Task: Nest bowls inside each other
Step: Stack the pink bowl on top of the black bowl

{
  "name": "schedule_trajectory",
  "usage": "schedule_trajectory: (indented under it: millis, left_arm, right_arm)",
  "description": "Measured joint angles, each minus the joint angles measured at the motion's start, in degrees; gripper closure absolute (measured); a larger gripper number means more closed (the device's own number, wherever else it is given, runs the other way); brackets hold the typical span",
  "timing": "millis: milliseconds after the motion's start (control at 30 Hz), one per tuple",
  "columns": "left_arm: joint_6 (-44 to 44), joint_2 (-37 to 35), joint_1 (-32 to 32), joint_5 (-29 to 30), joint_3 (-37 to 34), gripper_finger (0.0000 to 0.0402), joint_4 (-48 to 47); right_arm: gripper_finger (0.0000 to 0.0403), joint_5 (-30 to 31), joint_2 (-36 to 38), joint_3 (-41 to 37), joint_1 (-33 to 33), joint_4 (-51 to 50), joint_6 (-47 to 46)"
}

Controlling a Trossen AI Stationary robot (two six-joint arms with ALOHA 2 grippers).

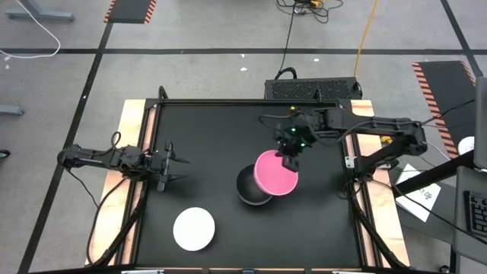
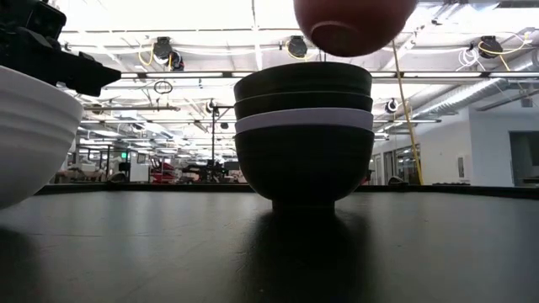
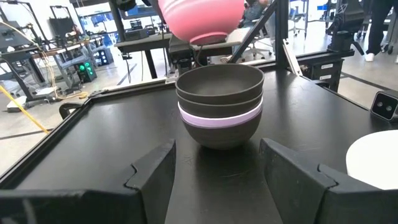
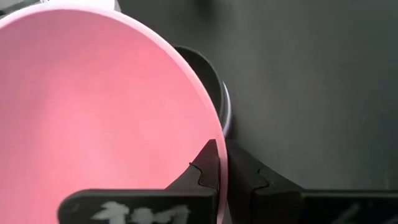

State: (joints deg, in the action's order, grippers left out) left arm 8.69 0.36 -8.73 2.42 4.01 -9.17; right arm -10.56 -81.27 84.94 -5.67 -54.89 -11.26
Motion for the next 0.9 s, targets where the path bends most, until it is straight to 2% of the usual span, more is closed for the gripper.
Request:
schedule_trajectory:
  millis: [333,467,900]
  left_arm:
    - [0.0,0.0,0.0,0.0,0.0,0.0167,0.0]
    - [0.1,0.0,0.0,0.0,0.0,0.0167,0.0]
    - [0.4,0.0,0.0,0.0,0.0,0.0167,0.0]
  right_arm:
    - [0.0403,-2.1,-8.2,6.0,-0.3,-0.2,3.5]
    - [0.0403,-4.7,-11.7,9.1,-0.3,-1.0,5.0]
    - [0.0403,-4.6,-21.3,15.1,-0.3,-5.3,7.5]
